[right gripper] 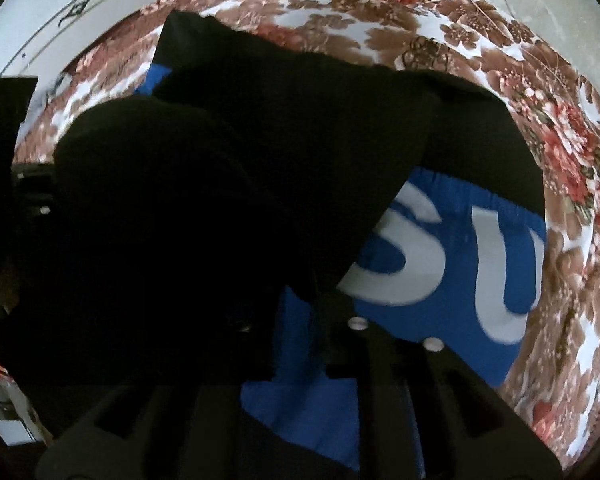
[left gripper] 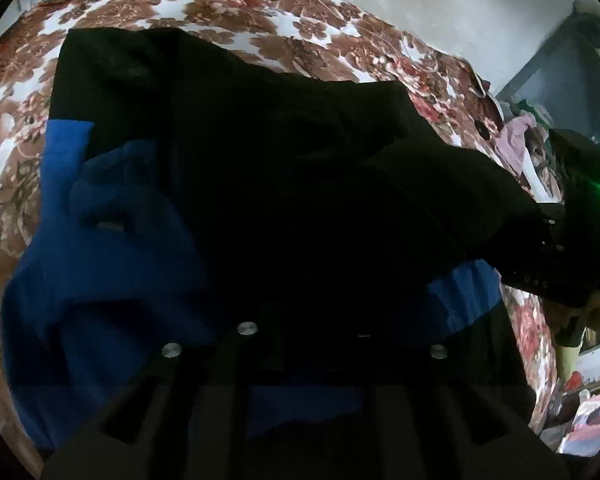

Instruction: Fold large clothes

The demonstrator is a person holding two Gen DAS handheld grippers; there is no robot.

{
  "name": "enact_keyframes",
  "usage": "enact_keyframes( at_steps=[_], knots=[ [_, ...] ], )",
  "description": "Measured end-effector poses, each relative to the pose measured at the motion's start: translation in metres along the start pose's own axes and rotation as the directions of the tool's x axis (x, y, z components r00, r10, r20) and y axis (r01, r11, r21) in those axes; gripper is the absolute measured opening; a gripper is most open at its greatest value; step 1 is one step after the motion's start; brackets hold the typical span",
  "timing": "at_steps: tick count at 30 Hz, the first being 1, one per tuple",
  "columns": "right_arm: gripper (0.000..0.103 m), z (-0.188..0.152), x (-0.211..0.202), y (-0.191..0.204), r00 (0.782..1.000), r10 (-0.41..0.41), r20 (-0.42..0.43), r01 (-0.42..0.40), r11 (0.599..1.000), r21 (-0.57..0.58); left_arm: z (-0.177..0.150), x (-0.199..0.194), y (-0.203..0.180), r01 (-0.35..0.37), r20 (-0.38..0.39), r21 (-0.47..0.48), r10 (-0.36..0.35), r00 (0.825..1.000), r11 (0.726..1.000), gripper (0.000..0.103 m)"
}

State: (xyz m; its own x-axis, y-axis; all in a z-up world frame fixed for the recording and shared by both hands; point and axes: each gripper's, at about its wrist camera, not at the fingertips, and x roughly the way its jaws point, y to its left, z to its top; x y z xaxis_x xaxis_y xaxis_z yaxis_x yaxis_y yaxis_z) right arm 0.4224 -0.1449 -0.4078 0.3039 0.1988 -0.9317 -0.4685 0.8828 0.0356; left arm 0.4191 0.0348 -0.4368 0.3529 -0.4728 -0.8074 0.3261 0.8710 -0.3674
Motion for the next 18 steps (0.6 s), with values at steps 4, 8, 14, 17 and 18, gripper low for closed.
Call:
enact_keyframes(
  at_steps=[4,8,14,17,18],
  knots=[
    [0.096,-0.017,-0.007,0.007,0.997,-0.024,-0.069,0.025,1.000,0.006,-0.006,-0.011,0.003,-0.008,-0.024,0.057,0.009,1.000,0.998,0.050],
    [0.098,-0.049,-0.028,-0.004,0.995,-0.029,-0.093,0.037,0.995,0.093,-0.025,-0.038,0.013,-0.029,-0.046,0.146,0.037,0.998,0.989,0.075],
    [0.098,-0.066,-0.047,-0.036,0.994,-0.050,-0.099,0.080,0.940,0.332,-0.023,-0.085,0.045,-0.101,-0.073,0.167,0.114,0.991,0.981,0.075],
    [0.098,-0.044,-0.052,-0.041,0.999,-0.035,-0.024,0.042,0.912,0.408,-0.004,-0.103,0.051,-0.107,-0.021,0.115,0.111,0.994,0.988,0.076],
    [0.098,-0.035,-0.053,-0.040,1.000,-0.031,0.002,0.027,0.910,0.413,0.003,-0.105,0.047,-0.106,0.003,0.110,0.106,0.994,0.988,0.076]
  ],
)
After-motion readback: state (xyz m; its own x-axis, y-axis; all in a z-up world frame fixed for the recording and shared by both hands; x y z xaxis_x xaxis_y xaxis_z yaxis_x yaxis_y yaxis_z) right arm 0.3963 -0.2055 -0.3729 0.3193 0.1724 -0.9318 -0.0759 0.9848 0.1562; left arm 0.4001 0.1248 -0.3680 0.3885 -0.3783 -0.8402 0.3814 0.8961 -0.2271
